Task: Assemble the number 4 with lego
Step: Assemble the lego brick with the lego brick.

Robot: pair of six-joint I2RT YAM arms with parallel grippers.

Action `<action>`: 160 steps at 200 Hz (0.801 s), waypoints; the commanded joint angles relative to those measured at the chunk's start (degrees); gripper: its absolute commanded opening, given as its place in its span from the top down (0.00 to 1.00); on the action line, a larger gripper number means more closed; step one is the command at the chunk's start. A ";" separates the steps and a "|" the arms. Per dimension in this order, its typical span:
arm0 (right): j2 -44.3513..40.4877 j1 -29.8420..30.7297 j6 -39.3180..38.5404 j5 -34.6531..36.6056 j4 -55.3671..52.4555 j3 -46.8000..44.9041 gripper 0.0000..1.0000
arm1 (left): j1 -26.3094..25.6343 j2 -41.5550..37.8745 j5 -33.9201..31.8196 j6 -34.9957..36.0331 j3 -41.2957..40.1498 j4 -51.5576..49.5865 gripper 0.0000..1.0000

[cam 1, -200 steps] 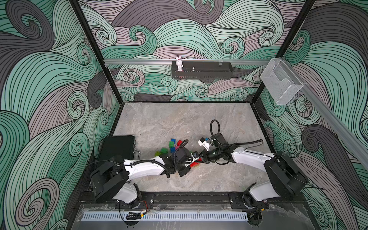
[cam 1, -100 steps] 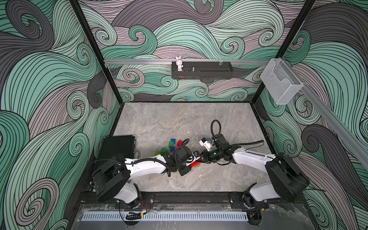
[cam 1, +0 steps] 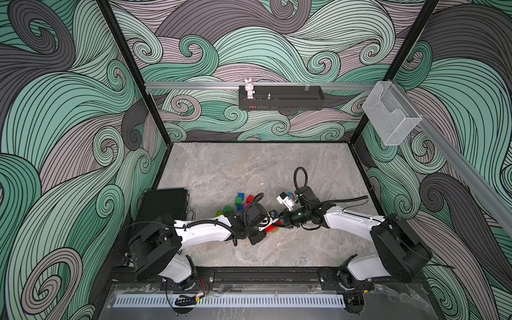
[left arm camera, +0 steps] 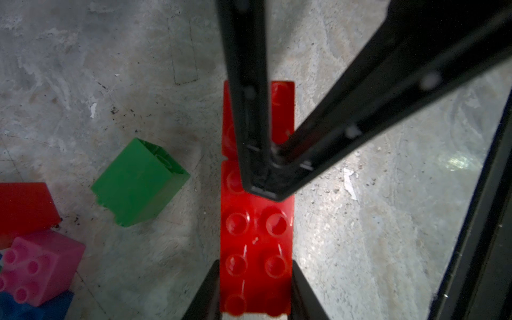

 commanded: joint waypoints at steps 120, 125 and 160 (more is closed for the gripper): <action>3.42 -1.59 0.17 11.69 -7.56 -2.59 1.00 | 0.49 1.69 1.09 1.21 2.99 -3.83 0.95; 3.50 -1.59 0.18 11.82 -7.71 -2.76 1.00 | 0.59 1.77 1.06 1.21 3.11 -4.03 0.94; 3.81 -1.83 0.33 12.35 -8.01 -4.16 1.00 | 0.60 2.15 1.14 0.88 4.25 -5.48 0.86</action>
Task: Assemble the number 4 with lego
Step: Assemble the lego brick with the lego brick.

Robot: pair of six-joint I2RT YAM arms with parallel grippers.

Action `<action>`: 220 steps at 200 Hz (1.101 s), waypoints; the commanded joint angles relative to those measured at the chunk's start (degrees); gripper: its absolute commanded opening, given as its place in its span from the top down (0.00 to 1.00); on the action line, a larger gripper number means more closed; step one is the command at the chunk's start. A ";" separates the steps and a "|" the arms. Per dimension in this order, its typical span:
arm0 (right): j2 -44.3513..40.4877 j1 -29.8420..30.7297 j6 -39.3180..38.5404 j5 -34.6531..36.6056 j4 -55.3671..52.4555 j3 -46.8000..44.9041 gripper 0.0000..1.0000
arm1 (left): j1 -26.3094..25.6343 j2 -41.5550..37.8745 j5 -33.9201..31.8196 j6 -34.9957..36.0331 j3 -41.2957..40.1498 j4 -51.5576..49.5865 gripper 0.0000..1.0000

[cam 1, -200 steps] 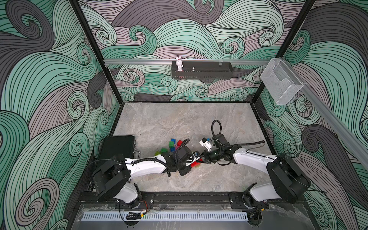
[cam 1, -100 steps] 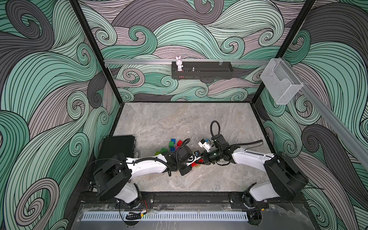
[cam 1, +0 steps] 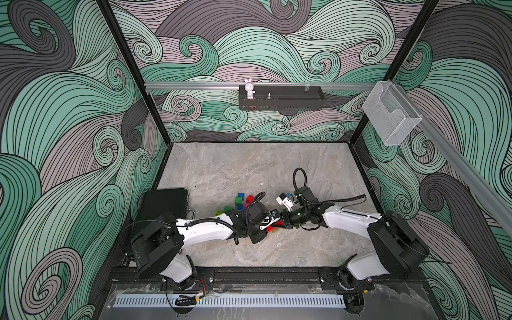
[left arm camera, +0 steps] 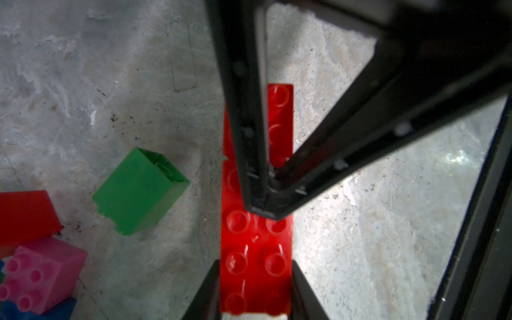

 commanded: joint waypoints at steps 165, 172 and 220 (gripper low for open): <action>4.14 -2.28 1.03 13.90 -9.16 -5.02 1.00 | 2.65 -6.54 1.58 -0.17 4.60 -7.79 0.37; 3.98 -2.28 0.94 13.59 -8.87 -4.92 1.00 | 2.78 -7.82 1.43 -0.09 3.56 -6.92 0.32; 2.45 -2.29 0.89 12.23 -7.19 -3.61 1.00 | 2.59 -8.97 2.97 1.17 -0.29 -3.07 0.14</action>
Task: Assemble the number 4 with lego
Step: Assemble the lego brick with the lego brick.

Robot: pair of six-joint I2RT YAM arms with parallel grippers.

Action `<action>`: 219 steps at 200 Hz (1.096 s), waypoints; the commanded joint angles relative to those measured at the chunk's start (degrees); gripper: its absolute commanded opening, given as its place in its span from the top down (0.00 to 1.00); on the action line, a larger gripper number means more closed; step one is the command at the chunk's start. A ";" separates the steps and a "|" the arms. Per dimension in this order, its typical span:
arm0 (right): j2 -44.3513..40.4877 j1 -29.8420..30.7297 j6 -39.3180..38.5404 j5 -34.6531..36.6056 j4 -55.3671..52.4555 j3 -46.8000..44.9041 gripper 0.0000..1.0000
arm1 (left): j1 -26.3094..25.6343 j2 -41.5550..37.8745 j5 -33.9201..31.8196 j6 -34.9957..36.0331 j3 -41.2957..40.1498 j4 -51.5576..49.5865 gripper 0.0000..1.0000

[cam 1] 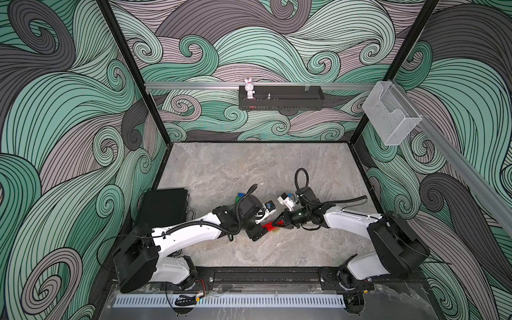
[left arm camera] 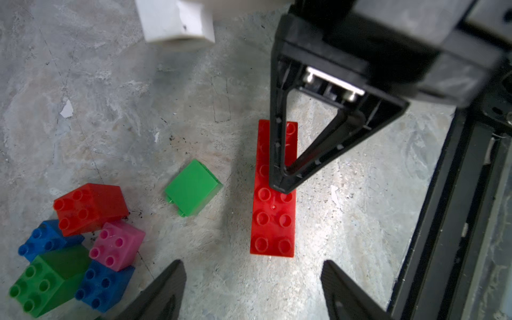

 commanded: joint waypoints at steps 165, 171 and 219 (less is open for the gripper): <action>-1.36 -1.30 2.22 12.36 -6.73 0.77 0.83 | -0.32 8.05 -15.37 -3.98 -1.13 9.40 0.11; -1.47 -1.30 2.30 12.42 -6.65 1.01 0.83 | -0.31 7.77 -15.58 -4.09 -1.31 9.55 0.11; -3.84 -1.32 1.76 12.79 -6.86 2.57 0.70 | 0.11 6.34 -20.07 -5.44 -2.91 9.46 0.08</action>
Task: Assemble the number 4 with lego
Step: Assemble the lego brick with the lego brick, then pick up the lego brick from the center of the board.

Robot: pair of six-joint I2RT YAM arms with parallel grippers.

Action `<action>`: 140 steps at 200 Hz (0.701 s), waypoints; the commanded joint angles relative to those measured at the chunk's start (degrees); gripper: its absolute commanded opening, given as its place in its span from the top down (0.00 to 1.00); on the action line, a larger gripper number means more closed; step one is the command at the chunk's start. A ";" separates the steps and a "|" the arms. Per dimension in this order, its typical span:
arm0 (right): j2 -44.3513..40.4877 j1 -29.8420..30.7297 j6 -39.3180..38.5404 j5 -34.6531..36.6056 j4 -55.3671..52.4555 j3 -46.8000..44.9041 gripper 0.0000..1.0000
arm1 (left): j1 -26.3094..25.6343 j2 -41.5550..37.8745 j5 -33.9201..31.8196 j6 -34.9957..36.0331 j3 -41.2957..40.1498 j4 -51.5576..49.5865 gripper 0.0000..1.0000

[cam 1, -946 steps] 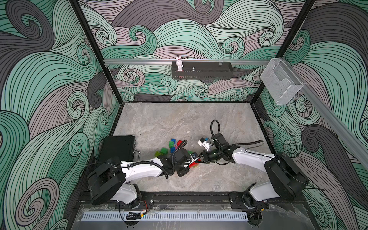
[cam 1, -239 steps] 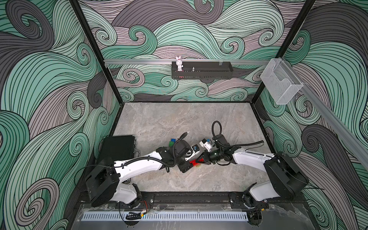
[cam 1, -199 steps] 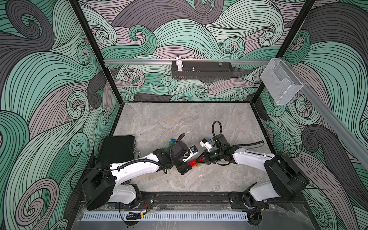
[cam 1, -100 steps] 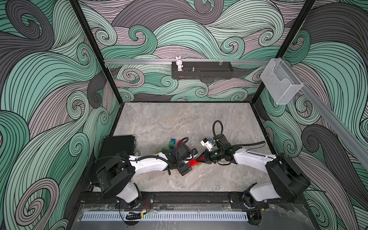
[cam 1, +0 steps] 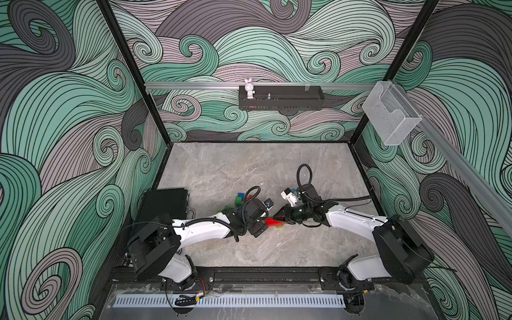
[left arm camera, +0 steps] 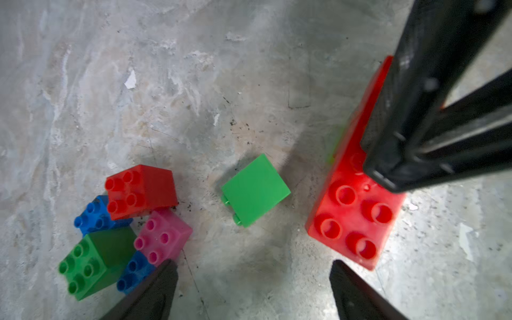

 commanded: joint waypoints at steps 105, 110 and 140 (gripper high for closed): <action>-8.40 0.28 -23.07 12.29 -18.76 8.26 0.41 | 10.20 -11.41 -24.67 -21.14 3.66 -11.22 0.01; -8.10 0.87 -25.45 12.51 -21.14 9.21 0.41 | 11.48 -11.53 -24.65 -22.60 4.31 -12.47 0.01; -2.72 7.84 -40.39 17.94 -29.25 16.90 0.39 | 16.40 -12.59 -22.47 -28.82 6.69 -18.46 0.02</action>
